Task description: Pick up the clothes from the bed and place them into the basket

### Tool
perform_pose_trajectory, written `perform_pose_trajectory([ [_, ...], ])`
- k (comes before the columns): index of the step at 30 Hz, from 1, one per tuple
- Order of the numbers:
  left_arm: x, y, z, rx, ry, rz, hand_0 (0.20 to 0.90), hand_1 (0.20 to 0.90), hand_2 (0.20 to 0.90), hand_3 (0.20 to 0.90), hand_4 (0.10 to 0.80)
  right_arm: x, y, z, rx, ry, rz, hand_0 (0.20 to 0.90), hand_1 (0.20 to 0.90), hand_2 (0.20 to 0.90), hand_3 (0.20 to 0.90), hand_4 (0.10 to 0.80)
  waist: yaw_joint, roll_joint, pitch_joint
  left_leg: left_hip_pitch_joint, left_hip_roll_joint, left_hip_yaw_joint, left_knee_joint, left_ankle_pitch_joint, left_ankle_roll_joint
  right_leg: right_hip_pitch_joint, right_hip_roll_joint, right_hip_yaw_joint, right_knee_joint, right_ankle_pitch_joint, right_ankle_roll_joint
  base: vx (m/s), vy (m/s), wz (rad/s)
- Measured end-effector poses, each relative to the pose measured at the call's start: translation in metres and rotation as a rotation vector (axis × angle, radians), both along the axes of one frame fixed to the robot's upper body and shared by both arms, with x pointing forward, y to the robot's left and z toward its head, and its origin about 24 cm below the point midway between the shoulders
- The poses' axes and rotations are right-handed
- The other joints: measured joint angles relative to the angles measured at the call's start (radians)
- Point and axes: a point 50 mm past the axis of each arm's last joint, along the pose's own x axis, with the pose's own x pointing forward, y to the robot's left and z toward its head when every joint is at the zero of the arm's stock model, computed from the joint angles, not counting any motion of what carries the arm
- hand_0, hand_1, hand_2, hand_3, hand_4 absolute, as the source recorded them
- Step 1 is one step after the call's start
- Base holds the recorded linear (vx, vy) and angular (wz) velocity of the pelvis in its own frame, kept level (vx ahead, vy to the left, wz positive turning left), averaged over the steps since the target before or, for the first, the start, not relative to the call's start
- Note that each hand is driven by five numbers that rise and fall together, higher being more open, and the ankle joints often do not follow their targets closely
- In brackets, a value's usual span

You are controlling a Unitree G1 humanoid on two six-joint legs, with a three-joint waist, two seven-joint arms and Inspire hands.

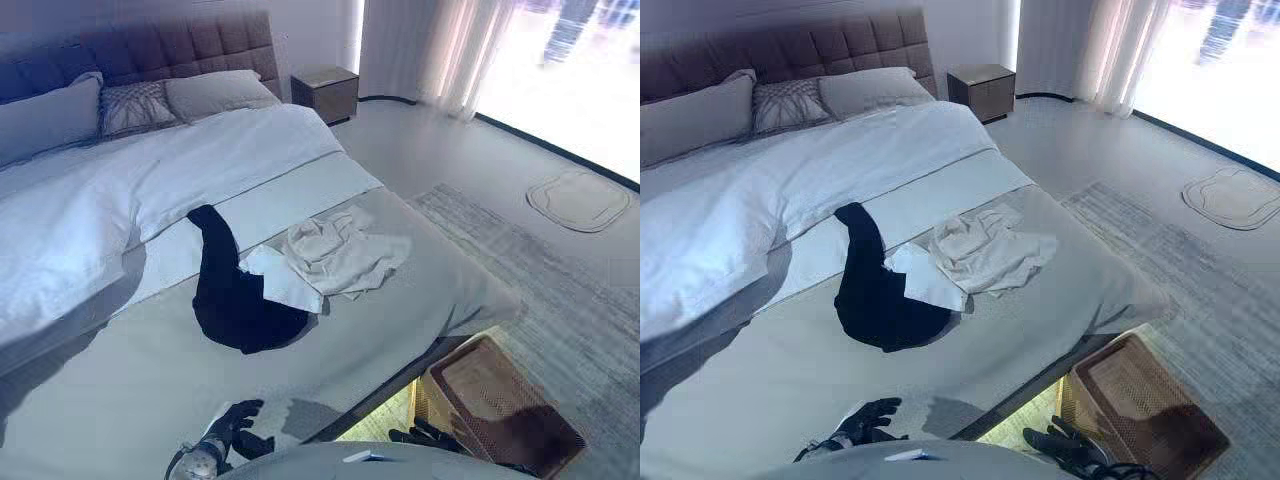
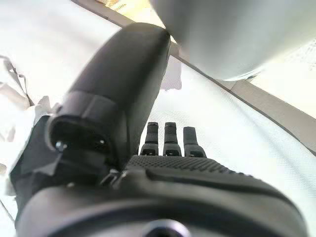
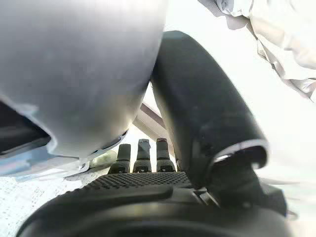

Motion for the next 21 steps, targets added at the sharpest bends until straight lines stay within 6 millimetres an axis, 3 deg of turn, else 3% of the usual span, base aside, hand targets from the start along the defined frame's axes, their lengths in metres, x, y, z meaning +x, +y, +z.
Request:
perform_pose_trajectory([
  [21,0.0093,-0.0025,0.0011,-0.013,-0.005,-0.011,0.900,0.900,0.900,0.900,0.800,0.0089,-0.0046,0.0020,-0.081,-0.018,0.021,0.900,0.900,0.900,0.900,0.800,-0.001,0.019,0.031,-0.009,-0.002,-0.007,0.000,0.001,0.001,-0.005,-0.001,-0.002,0.000,0.001,0.001,0.000,0.000,0.00],
])
